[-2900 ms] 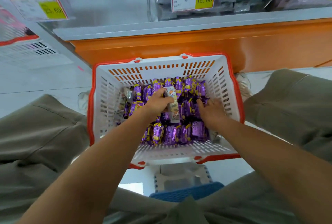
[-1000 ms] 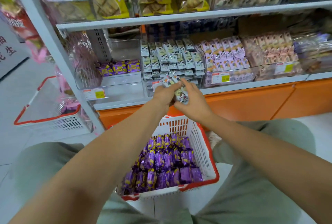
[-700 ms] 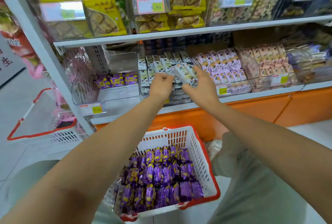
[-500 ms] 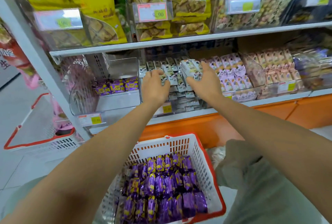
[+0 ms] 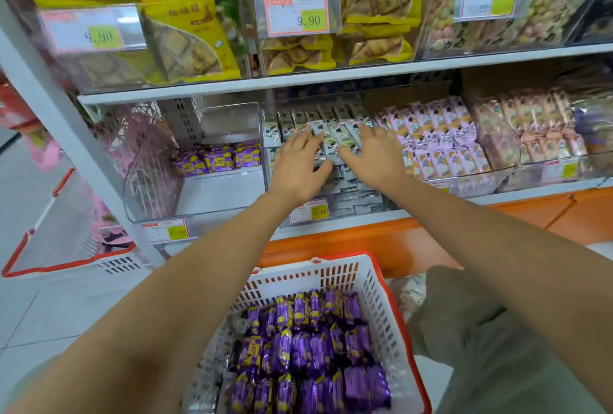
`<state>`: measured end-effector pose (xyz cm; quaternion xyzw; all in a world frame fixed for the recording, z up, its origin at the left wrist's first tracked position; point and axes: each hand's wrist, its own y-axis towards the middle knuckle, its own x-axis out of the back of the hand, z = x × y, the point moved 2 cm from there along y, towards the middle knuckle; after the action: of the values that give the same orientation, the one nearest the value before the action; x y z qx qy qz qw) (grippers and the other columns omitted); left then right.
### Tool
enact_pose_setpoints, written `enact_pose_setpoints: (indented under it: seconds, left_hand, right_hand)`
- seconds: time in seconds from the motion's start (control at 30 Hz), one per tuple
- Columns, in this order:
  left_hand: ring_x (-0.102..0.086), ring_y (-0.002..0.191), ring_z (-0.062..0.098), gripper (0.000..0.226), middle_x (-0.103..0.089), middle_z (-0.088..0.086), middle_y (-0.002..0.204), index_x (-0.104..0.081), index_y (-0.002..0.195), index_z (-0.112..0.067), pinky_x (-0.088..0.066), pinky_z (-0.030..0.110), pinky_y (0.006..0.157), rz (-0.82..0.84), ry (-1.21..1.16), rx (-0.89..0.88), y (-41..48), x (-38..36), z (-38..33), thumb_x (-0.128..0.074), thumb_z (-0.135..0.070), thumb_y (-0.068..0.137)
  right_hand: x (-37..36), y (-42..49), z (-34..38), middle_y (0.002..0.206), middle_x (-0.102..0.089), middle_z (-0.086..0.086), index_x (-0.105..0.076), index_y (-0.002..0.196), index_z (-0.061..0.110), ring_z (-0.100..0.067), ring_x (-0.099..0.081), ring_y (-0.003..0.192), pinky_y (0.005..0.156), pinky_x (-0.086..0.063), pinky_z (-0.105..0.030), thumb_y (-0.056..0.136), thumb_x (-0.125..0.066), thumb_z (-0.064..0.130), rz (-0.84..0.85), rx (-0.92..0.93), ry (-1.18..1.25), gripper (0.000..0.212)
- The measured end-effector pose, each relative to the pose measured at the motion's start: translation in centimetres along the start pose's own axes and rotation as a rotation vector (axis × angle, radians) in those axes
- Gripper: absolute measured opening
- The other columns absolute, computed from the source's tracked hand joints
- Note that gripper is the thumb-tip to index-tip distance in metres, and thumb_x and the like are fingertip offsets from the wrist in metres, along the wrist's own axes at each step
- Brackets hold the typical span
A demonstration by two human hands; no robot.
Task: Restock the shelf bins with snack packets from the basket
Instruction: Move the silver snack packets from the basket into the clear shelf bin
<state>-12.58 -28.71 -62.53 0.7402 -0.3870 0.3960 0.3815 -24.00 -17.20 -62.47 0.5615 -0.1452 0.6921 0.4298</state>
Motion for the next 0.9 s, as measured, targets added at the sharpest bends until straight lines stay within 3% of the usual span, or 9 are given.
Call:
enact_pose_setpoints:
  seconds: [0.1,0.2,0.27,0.33,0.4,0.5,0.67,0.8,0.9]
  left_hand:
    - [-0.01,0.149,0.023,0.056,-0.018,0.005,0.161,-0.032,0.151,-0.02,-0.01,0.043,0.121,-0.015,-0.009,-0.001,-0.7,0.3,-0.2,-0.044,-0.038,0.099]
    - [-0.02,0.145,0.026,0.05,-0.028,0.008,0.157,-0.041,0.145,-0.016,-0.016,0.041,0.117,-0.085,-0.038,-0.005,-1.9,0.9,-0.5,-0.048,-0.032,0.098]
    - [-0.036,0.135,0.028,0.042,-0.044,0.009,0.144,-0.052,0.135,-0.014,-0.028,0.043,0.112,-0.202,-0.03,-0.054,-3.2,1.6,-0.7,-0.052,-0.025,0.094]
    - [-0.049,0.116,0.027,0.032,-0.056,0.007,0.123,-0.061,0.12,-0.014,-0.038,0.039,0.097,-0.338,0.004,-0.099,-4.8,2.1,-0.7,-0.054,-0.018,0.089]
    - [-0.051,0.102,0.026,0.025,-0.058,0.006,0.109,-0.063,0.109,-0.013,-0.038,0.035,0.086,-0.409,0.027,-0.106,-6.6,2.2,-0.6,-0.055,-0.013,0.085]
    - [-0.051,0.096,0.027,0.022,-0.057,0.007,0.101,-0.063,0.103,-0.012,-0.042,0.038,0.08,-0.4,-0.001,-0.082,-9.5,1.1,0.2,-0.055,-0.011,0.082]
    - [-0.052,0.106,0.029,0.032,-0.059,0.01,0.113,-0.055,0.119,-0.011,-0.046,0.042,0.085,-0.112,-0.023,0.104,-14.7,-3.9,2.5,-0.055,-0.016,0.088]
    - [-0.049,0.119,0.029,0.04,-0.054,0.012,0.127,-0.051,0.13,-0.012,-0.042,0.04,0.097,0.251,0.039,0.254,-18.4,-9.0,5.6,-0.053,-0.024,0.092]
    - [-0.051,0.119,0.033,0.043,-0.052,0.016,0.131,-0.048,0.133,-0.008,-0.044,0.04,0.098,0.439,0.007,0.381,-20.7,-12.3,8.2,-0.053,-0.028,0.095]
  right_hand:
    - [0.2,-0.4,-0.1,0.147,-0.04,-0.017,-0.035,0.147,0.009,-0.034,-0.032,0.136,0.11,-0.028,-0.046,0.095,-0.041,0.054,0.002,0.003,0.055,0.07]
    - [1.1,-1.6,0.0,0.142,-0.045,-0.012,-0.045,0.14,0.011,-0.03,-0.037,0.131,0.109,-0.029,-0.046,0.094,-0.042,0.049,-0.095,0.058,0.157,0.06]
    - [2.0,-2.9,0.2,0.127,-0.054,-0.007,-0.056,0.127,0.013,-0.025,-0.045,0.12,0.103,-0.034,-0.044,0.091,-0.042,0.041,-0.196,0.133,0.256,0.048]
    - [2.8,-4.4,0.7,0.106,-0.058,-0.002,-0.063,0.11,0.014,-0.02,-0.05,0.104,0.093,-0.039,-0.038,0.09,-0.044,0.029,-0.261,0.247,0.342,0.032]
    - [3.0,-6.2,1.4,0.09,-0.058,0.003,-0.067,0.096,0.013,-0.013,-0.051,0.088,0.08,-0.039,-0.026,0.091,-0.048,0.017,-0.248,0.349,0.422,0.019]
    - [1.9,-8.8,2.1,0.075,-0.049,0.015,-0.067,0.088,0.012,-0.004,-0.047,0.07,0.066,-0.037,-0.019,0.093,-0.05,0.009,-0.152,0.406,0.468,0.017]
    - [-3.2,-13.0,1.1,0.077,-0.05,0.009,-0.068,0.095,0.014,-0.016,-0.051,0.071,0.064,-0.043,-0.033,0.092,-0.052,0.012,0.078,0.31,0.367,0.017]
    - [-9.1,-16.1,-1.0,0.108,-0.059,-0.004,-0.064,0.11,0.016,-0.02,-0.061,0.092,0.083,-0.05,-0.036,0.091,-0.056,0.016,0.327,0.191,0.258,0.02]
    - [-13.5,-17.7,-2.2,0.129,-0.051,-0.011,-0.053,0.13,0.013,-0.028,-0.057,0.109,0.094,-0.044,-0.035,0.094,-0.056,0.021,0.548,0.102,0.182,0.036]
